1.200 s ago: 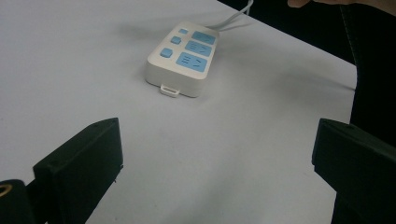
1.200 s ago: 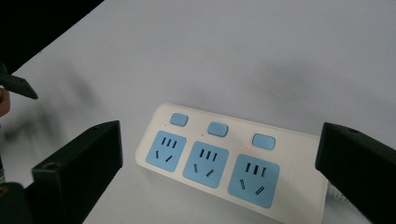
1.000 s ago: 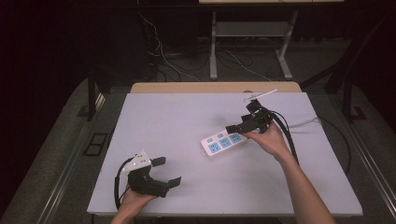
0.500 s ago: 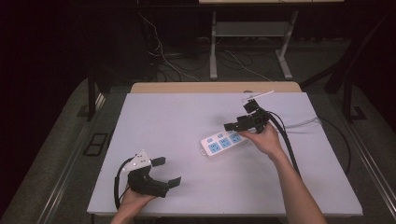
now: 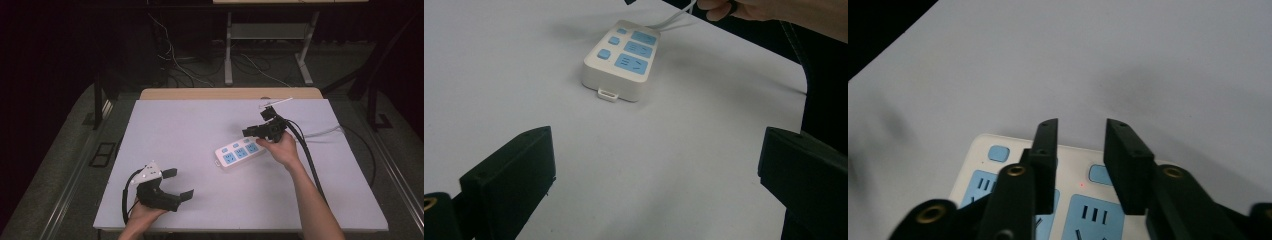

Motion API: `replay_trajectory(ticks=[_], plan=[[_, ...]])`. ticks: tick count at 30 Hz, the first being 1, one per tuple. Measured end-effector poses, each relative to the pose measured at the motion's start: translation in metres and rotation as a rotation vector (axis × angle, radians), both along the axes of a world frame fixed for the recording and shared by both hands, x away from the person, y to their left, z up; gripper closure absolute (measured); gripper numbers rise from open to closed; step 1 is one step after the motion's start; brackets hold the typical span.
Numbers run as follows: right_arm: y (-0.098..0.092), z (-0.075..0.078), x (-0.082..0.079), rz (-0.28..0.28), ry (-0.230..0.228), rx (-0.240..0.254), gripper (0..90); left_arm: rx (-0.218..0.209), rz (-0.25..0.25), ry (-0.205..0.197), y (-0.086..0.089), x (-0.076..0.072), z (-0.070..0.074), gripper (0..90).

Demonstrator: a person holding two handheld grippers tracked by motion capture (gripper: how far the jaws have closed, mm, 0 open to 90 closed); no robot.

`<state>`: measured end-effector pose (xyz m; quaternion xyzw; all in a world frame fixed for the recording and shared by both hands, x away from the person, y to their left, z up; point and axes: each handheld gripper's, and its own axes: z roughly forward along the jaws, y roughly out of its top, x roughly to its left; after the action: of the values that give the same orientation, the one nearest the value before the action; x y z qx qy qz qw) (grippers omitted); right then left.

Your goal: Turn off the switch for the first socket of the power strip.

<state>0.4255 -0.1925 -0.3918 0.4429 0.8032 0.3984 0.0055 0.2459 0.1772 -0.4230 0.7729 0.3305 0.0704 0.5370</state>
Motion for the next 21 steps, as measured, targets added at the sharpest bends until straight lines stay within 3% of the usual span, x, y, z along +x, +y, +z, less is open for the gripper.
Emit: replay_trajectory(ticks=[8, 21], plan=[[0.002, -0.01, 0.005, 0.027, 0.022, -0.027, 89.3, 0.001, 0.0, -0.001, 0.0, 0.0, 0.0, 0.5], [0.005, -0.024, 0.009, 0.025, 0.04, -0.068, 89.5, 0.003, 0.0, -0.001, 0.001, 0.001, 0.0, 0.5]])
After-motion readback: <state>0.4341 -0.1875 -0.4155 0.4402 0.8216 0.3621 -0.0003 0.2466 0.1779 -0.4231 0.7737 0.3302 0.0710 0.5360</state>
